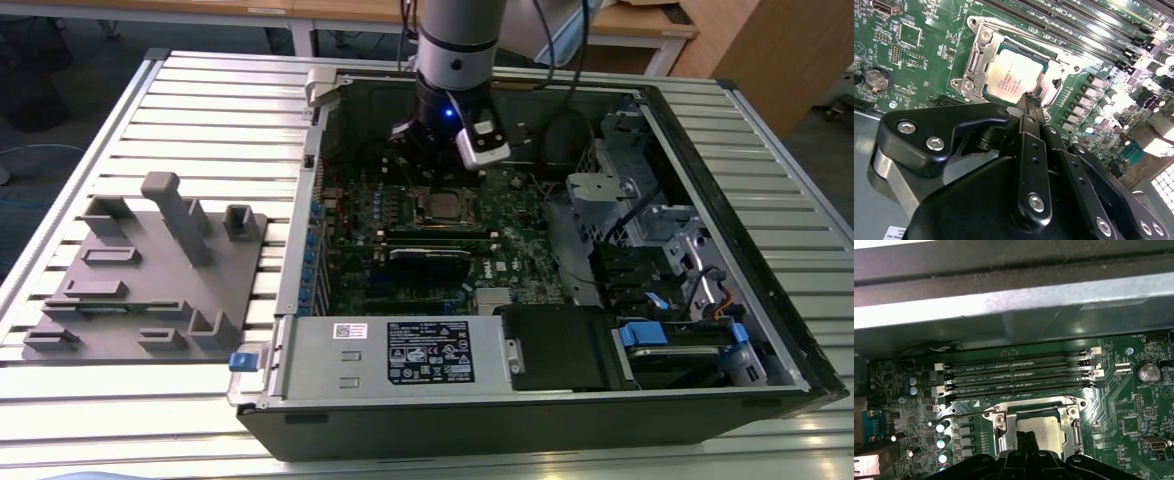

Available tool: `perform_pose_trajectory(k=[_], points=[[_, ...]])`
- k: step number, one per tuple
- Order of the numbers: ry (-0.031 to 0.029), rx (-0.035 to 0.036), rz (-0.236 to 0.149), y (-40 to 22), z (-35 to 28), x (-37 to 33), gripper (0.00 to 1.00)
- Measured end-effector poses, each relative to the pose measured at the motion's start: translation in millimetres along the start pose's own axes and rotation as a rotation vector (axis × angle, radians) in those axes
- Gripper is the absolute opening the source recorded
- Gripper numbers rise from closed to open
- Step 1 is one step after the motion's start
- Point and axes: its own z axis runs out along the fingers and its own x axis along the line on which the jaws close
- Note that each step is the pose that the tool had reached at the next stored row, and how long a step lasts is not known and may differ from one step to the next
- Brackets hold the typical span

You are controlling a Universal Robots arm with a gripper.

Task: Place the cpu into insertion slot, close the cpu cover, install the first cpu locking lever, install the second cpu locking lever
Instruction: 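Close the cpu cover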

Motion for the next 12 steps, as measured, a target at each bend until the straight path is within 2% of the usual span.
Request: perform_pose_trajectory(k=[12], points=[[-0.0003,-0.0001,0.0,-0.9,0.8,6.8,0.1]])
